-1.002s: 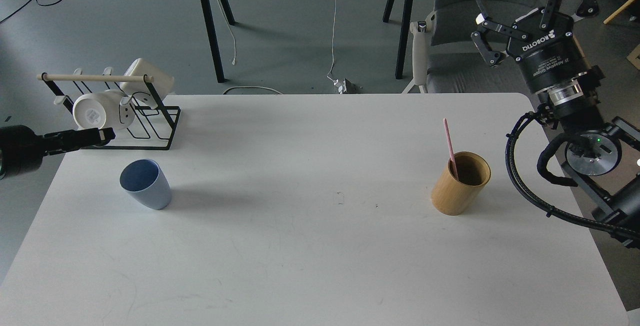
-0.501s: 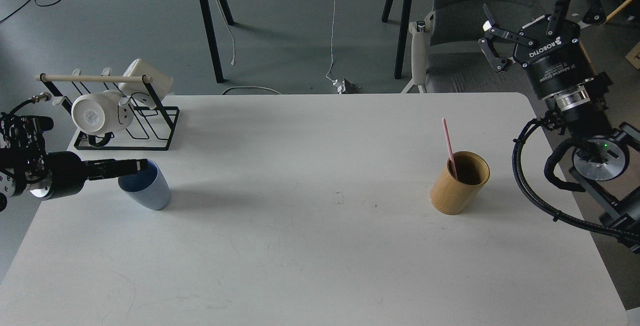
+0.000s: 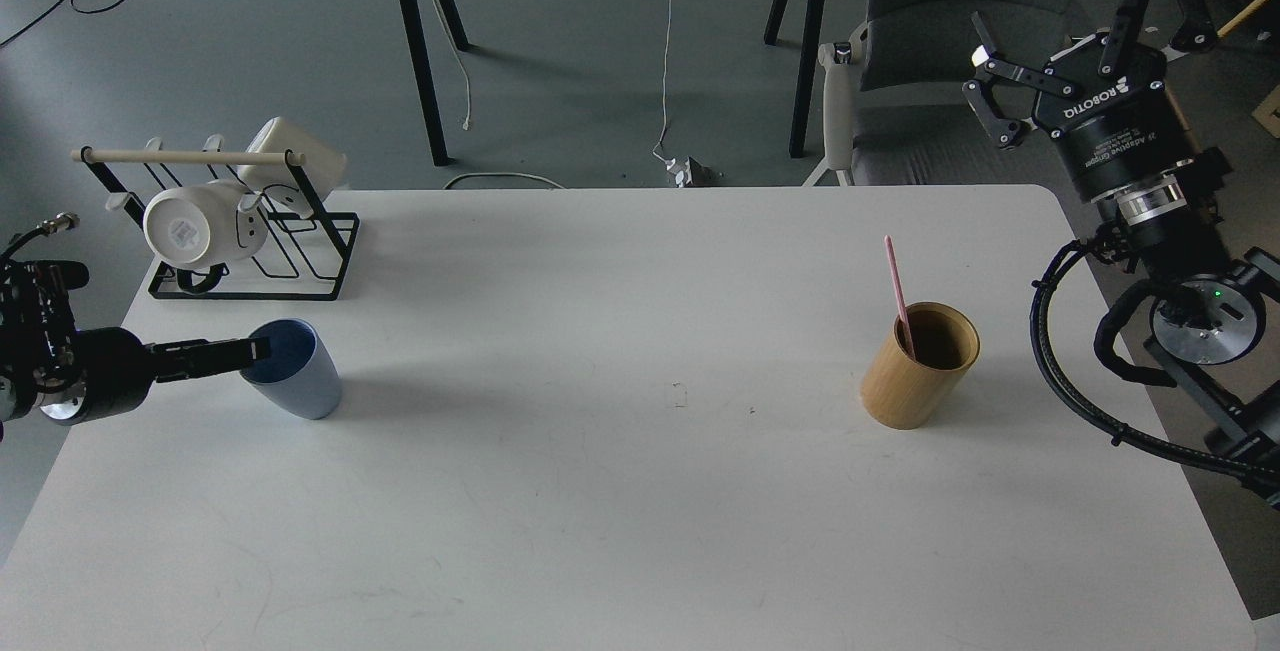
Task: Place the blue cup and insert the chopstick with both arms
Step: 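Lower the left gripper to the light-blue cup and grasp it, then lift the light-blue cup with the left gripper and carry it toward table center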
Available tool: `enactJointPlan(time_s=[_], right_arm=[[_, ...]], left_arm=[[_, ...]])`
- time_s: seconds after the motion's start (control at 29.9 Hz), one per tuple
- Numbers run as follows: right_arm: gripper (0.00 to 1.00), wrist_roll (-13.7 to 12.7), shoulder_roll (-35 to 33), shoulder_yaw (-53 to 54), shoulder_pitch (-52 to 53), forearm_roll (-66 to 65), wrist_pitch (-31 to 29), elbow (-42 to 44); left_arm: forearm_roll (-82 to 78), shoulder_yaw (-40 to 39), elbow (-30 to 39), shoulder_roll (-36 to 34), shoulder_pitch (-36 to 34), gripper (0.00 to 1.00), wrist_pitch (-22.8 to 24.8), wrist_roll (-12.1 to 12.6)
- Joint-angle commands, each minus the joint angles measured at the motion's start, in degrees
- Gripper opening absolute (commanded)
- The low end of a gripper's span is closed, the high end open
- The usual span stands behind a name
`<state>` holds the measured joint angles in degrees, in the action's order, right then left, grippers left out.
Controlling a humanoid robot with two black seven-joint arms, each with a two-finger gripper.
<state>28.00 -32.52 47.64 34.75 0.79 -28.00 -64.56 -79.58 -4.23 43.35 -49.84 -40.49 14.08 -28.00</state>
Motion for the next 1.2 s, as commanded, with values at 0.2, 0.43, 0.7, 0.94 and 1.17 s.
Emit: enactJointPlan(time_s=[0.2,0.43,0.7,0.94,1.17], right_arm=[[0.96,0.0,-0.09,0.17,-0.91,0.0,0.0,0.05],[0.96,0.0,-0.26,0.26,-1.53,0.0,0.0,-0.22],[0.96,0.0,-0.26,0.26,-1.53,0.0,0.0,-0.04],[0.96,0.0,-0.44,0.26,-1.44,-0.09,0.0,0.13],[0.96,0.0,-1.58,2.98,-1.18,-0.09,0.0,2.67]], left_arm=[[0.13,-0.08,0.25,0.62,0.5,0.63,-1.68,0.0],[0.3,-0.16,0.86,0.62,0.33,0.24,-2.39,0.0],[0.39,-0.87,4.81,-0.52,0.24,0.0,-2.57,0.0],[1.18,-3.32,13.32,-3.85,-1.42,0.0,-2.48,0.0],[2.5,-4.47,22.75,-1.94,-11.43,0.0,3.57,0.0]])
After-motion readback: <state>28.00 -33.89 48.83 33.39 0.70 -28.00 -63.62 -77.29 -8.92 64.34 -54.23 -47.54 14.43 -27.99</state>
